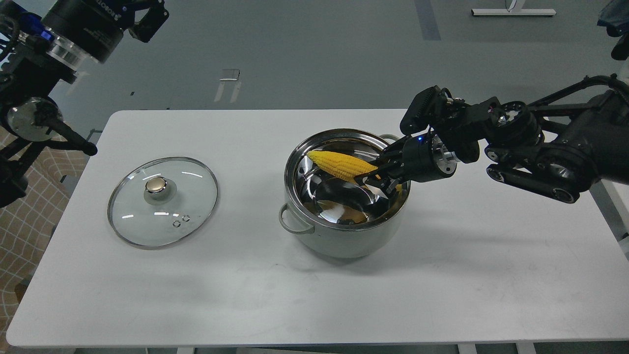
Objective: Open pot and put corn in
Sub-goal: 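Carry the corn over the open pot and lower it inside, then open the right gripper and withdraw it upward from the pot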
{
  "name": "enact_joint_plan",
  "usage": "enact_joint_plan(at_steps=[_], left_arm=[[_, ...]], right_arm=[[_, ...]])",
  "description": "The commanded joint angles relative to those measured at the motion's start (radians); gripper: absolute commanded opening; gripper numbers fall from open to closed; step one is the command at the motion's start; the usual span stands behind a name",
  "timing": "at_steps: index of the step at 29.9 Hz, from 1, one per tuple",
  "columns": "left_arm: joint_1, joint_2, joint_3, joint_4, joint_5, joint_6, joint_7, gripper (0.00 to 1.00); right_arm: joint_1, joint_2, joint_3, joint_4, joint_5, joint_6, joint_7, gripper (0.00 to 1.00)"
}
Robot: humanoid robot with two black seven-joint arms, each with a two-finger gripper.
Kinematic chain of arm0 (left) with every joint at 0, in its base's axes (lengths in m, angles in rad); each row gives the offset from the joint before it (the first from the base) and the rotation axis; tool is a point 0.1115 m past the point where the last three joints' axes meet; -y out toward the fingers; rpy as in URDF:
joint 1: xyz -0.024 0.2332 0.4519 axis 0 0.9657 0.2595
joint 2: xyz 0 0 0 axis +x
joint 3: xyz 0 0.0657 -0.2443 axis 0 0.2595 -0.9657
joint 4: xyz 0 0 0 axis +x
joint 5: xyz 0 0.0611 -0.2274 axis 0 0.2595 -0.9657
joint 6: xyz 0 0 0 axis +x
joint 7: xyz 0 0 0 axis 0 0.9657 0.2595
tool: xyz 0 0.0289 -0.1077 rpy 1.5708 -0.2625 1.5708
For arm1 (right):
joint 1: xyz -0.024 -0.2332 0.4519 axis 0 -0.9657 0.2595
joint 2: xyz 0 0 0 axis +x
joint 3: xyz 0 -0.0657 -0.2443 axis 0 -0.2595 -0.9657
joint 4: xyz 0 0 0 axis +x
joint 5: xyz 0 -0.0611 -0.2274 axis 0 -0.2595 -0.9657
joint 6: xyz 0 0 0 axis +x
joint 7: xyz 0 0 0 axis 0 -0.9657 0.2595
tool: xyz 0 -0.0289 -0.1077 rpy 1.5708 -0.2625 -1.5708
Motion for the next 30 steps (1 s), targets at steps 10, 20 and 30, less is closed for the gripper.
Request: enact_joint_plan(at_steps=[10,20,30], left_arm=[[0.009,-0.002,0.0,0.0,-0.001,0.001,0.0,0.94],[0.009,0.0,-0.001,0.006,0.005,0.032,0.0,0.96],[0.011,-0.061,0.015,0.021,0.019,0.08,0.0,0.98]], right_arm=[[-0.009,-0.001,0.001,0.0,0.044,-0.001,0.0,0.95],[0.046,-0.043,0.08,-0.063,0.249,-0.003,0.0,0.97],[-0.058,-0.131,0.407,-0.35,0.708,0.0,0.0,1.0]])
